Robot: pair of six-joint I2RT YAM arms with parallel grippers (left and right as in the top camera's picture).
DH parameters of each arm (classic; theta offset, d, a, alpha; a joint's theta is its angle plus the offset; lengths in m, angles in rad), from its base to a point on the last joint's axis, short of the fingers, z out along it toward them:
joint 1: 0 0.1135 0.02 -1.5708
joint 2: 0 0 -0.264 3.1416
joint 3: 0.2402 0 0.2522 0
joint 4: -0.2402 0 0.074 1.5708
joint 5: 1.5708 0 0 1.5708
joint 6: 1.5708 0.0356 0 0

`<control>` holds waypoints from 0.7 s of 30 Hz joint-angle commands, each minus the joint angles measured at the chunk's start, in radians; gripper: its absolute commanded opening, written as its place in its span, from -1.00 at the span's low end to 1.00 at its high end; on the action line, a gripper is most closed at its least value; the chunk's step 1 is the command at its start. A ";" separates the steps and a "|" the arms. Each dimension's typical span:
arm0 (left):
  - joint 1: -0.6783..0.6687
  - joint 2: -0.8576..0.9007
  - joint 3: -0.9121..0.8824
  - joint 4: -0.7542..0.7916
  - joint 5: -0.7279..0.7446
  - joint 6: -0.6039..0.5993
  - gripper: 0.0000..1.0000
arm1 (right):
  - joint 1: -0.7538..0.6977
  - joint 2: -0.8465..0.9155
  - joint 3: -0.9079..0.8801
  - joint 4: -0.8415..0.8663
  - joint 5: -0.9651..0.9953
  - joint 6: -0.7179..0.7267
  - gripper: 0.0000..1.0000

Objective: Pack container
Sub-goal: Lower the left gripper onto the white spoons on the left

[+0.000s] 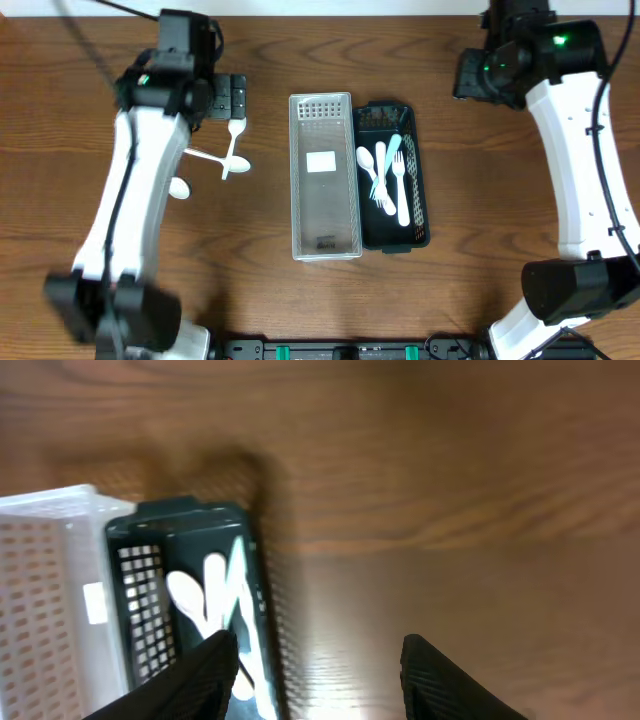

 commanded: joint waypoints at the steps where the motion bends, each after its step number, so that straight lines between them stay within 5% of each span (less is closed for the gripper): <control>1: 0.022 0.100 0.001 0.006 0.022 0.057 0.96 | -0.035 -0.004 0.013 -0.005 0.005 -0.017 0.10; 21: 0.069 0.454 0.001 0.074 0.172 0.129 0.96 | -0.064 -0.004 0.013 -0.041 0.006 -0.005 0.12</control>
